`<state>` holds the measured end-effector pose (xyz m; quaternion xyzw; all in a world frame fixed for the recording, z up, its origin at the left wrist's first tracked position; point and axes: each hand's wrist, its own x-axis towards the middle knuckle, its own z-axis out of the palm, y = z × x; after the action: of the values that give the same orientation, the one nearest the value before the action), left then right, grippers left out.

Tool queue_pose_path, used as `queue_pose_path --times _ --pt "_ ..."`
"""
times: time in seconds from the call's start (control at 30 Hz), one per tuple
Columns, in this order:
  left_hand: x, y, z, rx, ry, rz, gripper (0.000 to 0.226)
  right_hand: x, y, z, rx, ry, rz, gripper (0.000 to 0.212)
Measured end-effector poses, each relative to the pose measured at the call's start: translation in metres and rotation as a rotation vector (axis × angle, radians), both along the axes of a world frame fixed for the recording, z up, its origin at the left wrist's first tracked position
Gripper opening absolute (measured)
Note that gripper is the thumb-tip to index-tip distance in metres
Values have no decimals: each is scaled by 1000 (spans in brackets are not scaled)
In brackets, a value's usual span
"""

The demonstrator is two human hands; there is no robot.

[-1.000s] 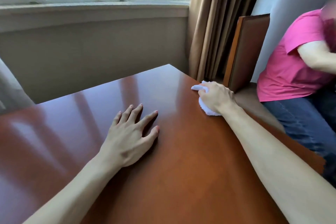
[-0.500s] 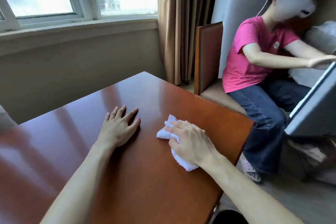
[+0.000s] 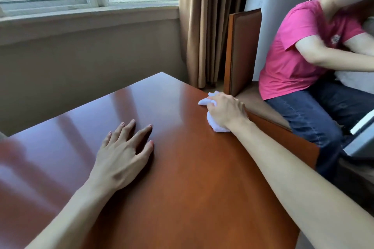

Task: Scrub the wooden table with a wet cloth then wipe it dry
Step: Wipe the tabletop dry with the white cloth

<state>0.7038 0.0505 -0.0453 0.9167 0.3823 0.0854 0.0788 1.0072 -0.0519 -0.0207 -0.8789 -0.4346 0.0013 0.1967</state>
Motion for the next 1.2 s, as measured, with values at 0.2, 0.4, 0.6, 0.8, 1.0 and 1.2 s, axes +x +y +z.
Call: queue_pose_path --times 0.2,0.4,0.6,0.8,1.0,1.2 --pt "-1 2 1 -1 11 5 68 30 52 2 -55 -41 -165 43" --pt "0 -2 5 -23 47 -3 71 -44 -32 7 -115 20 21 50" --pt "12 -12 21 -9 179 -13 60 -133 -136 6 -256 -51 9 58" --pt "29 -48 15 -23 81 -128 60 -143 -155 -7 -11 -132 3 50" --pt "27 -46 1 -21 -3 -104 71 -35 -75 -1 3 -69 -100 38" --pt "30 -44 1 -11 -9 -77 72 31 -7 4 -72 -12 -233 38"
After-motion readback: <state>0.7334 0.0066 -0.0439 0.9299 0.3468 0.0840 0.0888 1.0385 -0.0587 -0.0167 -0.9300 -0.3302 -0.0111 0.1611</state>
